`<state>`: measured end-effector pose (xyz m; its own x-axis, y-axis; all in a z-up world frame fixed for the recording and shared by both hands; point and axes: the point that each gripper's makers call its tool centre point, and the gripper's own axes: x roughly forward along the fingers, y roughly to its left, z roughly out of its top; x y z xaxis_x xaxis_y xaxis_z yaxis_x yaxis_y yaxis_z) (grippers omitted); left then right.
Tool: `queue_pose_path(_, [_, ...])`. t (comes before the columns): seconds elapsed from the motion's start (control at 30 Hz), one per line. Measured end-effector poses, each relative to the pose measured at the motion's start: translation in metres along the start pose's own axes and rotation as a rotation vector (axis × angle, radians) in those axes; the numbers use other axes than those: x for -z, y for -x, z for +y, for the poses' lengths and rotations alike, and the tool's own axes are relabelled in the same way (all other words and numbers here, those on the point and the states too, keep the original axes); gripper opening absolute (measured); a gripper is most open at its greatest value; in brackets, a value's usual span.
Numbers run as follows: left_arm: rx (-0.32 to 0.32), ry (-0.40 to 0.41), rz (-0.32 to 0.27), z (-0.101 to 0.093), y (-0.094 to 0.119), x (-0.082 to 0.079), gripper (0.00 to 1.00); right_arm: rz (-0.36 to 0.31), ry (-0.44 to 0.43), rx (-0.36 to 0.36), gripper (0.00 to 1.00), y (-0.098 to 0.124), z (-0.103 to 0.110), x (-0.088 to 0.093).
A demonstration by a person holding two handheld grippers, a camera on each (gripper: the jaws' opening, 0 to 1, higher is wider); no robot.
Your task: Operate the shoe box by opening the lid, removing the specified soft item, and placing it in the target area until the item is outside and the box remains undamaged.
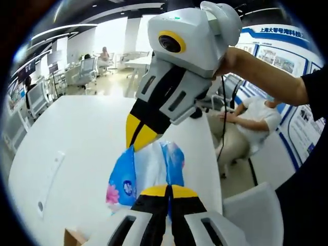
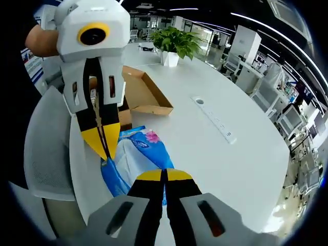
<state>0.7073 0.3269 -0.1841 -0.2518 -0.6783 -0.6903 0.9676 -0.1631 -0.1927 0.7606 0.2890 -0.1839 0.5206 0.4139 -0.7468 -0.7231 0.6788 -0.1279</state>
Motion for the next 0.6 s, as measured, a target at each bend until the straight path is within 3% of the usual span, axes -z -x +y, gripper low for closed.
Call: queue_pose_path(0.6, [0.077,0.018,0.028,0.015,-0.049,-0.008,0.00,0.034,-0.051,-0.010,0.00,-0.005,-0.026,0.047])
